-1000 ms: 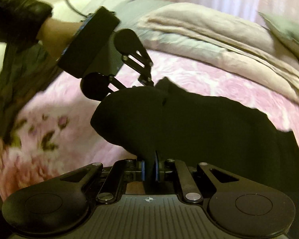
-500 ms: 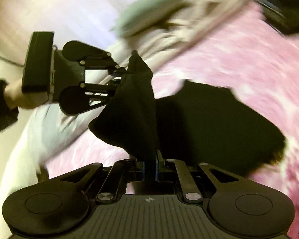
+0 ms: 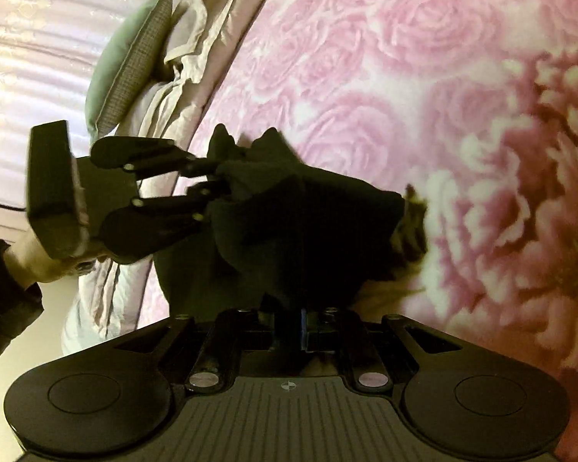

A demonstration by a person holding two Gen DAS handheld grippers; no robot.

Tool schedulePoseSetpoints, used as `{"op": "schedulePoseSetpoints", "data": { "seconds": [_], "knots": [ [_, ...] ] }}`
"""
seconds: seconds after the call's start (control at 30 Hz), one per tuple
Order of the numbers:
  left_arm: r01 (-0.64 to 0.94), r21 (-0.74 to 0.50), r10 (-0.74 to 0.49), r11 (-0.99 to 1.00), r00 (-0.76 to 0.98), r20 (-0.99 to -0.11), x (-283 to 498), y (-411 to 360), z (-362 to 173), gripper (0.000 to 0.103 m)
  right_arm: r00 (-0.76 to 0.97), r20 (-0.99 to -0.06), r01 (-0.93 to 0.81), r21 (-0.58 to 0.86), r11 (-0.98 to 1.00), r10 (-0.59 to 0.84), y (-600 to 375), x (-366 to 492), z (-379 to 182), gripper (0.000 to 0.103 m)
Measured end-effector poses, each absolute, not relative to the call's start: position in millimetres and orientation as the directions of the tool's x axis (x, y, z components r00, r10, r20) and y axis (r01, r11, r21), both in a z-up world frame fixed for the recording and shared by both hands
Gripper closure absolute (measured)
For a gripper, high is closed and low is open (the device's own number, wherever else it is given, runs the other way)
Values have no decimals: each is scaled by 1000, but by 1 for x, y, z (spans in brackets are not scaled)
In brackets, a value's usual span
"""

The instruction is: Fold clothes

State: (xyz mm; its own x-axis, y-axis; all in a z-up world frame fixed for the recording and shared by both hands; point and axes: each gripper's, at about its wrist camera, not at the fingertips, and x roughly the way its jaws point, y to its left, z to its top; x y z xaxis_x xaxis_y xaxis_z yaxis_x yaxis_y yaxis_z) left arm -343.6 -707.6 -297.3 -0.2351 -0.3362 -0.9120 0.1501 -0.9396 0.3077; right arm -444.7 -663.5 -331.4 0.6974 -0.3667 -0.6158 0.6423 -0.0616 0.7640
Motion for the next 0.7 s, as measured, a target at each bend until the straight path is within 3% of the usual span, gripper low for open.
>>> {"op": "schedulePoseSetpoints", "data": {
  "seconds": [0.07,0.33,0.37,0.4,0.43,0.6,0.7],
  "knots": [
    [248,270,-333,-930,-262,-906,-324,-711,-278,81,670,-635,666,743,-68,-384,-659,-446,-325,45],
    [569,144,-350,-810,-272,-896,-271,-727,-260,80,605,-637,693,716,-78,-478,-661,-444,-312,43],
    [585,133,-344,-800,-265,-901,-268,-727,-264,80,596,-644,696,712,-91,-479,-663,-443,-315,43],
    [596,119,-332,-794,-261,-907,-266,-727,-269,80,588,-657,700,705,-109,-473,-668,-442,-318,51],
    [606,109,-323,-788,-257,-911,-265,-727,-274,80,579,-670,705,698,-127,-465,-672,-440,-321,84],
    [637,110,-356,-763,-272,-894,-260,-727,-279,80,576,-640,715,696,-66,-509,-690,-448,-297,88],
    [645,115,-357,-755,-258,-898,-261,-733,-295,80,576,-656,713,695,-94,-489,-698,-451,-313,88]
  ]
}}
